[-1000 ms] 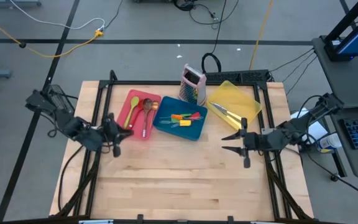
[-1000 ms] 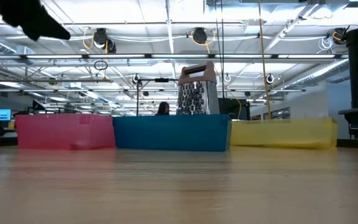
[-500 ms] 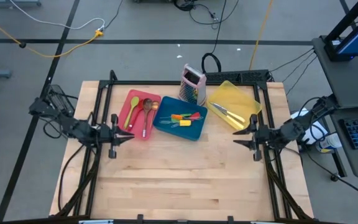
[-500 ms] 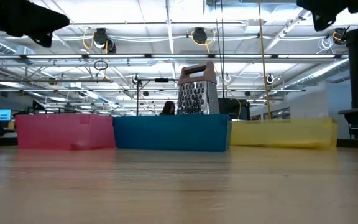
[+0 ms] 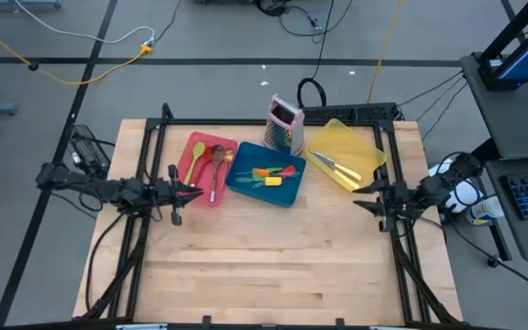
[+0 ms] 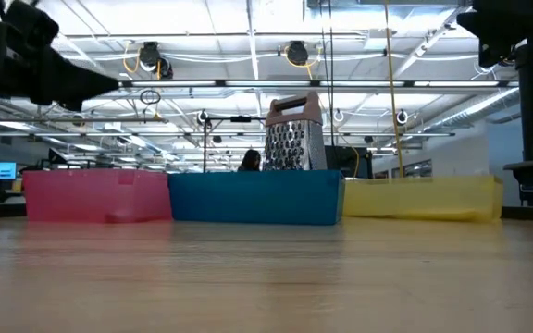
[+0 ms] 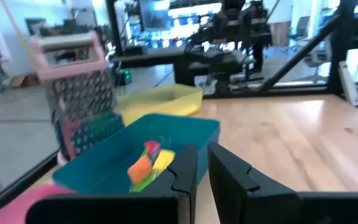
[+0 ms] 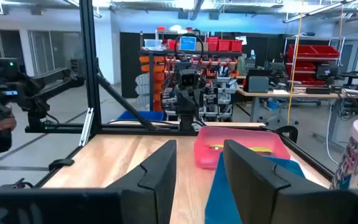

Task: Pick & Place Kitchen Items
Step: Return to Home Position

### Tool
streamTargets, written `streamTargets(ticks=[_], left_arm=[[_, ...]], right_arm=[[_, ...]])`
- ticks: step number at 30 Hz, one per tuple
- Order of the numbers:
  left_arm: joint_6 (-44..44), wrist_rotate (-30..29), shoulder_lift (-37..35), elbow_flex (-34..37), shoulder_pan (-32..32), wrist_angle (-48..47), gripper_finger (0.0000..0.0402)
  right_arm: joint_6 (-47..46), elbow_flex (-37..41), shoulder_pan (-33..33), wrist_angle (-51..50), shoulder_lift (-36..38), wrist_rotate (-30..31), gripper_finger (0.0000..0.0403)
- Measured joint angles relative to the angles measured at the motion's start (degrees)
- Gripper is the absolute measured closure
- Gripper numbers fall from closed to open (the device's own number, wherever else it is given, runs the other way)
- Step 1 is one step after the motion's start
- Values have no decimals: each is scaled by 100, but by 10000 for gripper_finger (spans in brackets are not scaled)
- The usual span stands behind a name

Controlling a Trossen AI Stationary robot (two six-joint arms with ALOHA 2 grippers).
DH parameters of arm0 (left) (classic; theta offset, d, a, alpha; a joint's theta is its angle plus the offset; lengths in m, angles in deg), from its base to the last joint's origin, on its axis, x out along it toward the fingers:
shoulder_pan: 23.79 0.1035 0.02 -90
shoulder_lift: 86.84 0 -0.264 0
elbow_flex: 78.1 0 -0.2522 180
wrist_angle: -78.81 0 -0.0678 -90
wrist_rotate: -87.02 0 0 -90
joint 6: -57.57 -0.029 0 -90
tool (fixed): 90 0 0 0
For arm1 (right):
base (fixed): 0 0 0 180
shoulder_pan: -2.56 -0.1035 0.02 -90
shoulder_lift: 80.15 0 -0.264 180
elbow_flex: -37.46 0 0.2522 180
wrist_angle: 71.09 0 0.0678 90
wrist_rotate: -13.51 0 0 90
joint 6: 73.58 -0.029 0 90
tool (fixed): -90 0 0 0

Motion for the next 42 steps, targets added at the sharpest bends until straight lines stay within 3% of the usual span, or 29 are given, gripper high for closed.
streamTargets(ticks=[3,14,18,25,29,34,37,42], left_arm=[[203,10,-64,-2,195,-229,360],[193,301,-62,-7,830,-264,360],[460,150,-54,-7,937,-279,360],[518,131,-52,-11,964,-286,360],[520,127,-52,-11,964,-290,360],[536,124,-52,-11,964,-290,360],[536,122,-52,-13,964,-290,360],[536,116,-52,-13,964,-289,360]], right_arm=[[-8,150,2,-219,327,18,277],[-165,623,6,116,312,-147,277],[-72,925,6,460,308,-165,277],[498,1229,42,832,308,-1222,277],[563,1286,411,903,306,-829,277],[382,1293,1068,540,308,-773,278],[65,1294,1417,187,306,-1148,279],[-180,1300,1690,-190,277,-2323,279]])
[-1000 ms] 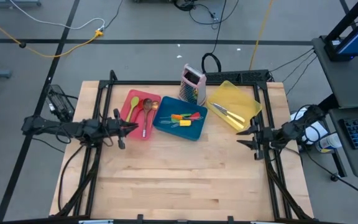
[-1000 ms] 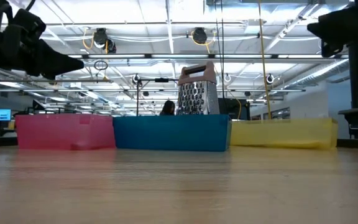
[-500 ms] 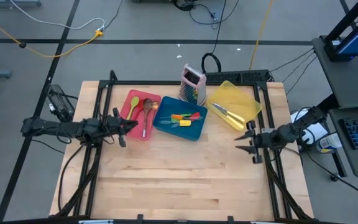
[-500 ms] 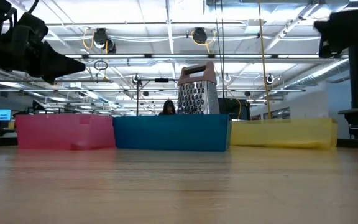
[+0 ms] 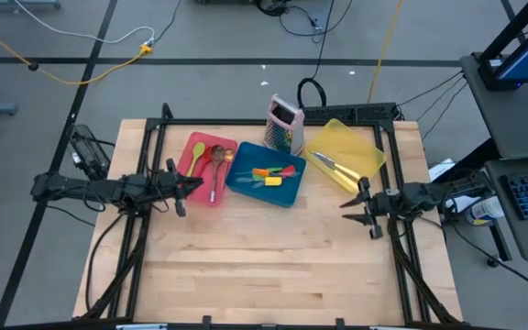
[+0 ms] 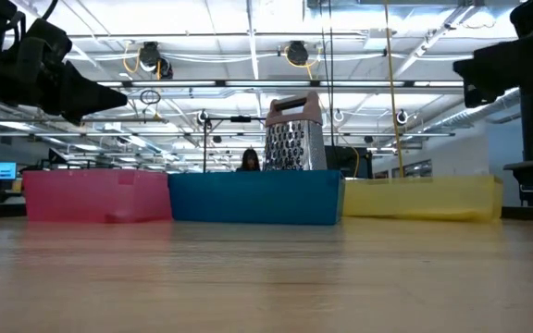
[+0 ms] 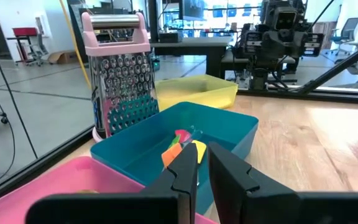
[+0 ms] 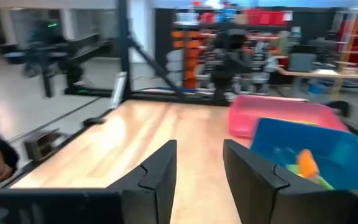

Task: Pick & Place Kitchen Items
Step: Return to Home Position

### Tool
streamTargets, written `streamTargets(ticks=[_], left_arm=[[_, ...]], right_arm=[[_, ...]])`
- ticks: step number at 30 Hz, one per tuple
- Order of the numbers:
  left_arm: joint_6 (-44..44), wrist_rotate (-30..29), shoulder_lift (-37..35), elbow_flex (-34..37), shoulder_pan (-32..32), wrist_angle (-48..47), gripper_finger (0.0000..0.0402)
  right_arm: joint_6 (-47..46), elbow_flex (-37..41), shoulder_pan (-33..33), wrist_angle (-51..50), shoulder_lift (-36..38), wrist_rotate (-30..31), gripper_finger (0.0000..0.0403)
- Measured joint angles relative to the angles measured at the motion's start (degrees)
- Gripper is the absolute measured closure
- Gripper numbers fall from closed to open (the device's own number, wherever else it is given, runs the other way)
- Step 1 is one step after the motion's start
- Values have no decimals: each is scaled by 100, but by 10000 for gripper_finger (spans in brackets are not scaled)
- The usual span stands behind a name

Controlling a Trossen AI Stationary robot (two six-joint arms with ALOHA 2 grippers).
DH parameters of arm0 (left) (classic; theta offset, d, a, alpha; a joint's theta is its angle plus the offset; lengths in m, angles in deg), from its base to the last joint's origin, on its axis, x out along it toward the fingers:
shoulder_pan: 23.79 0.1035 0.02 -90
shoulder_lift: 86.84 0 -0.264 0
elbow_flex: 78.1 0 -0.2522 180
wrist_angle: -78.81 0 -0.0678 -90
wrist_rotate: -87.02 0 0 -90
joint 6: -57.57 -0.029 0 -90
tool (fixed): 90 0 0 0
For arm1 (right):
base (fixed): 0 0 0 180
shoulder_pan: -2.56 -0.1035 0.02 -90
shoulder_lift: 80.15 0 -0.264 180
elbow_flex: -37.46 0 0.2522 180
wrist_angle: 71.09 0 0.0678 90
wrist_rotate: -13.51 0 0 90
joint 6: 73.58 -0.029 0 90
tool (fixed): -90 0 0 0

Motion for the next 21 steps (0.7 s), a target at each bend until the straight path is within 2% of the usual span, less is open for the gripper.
streamTargets(ticks=[2,9,21], left_arm=[[0,0,0,0,0,-2,360],[-2,-9,0,-2,0,-1,360],[-4,-7,0,-2,0,0,360]], right_arm=[[47,2,10,-32,1,-213,279],[58,9,10,51,-1,-218,279],[56,11,10,1399,-4,-206,280]])
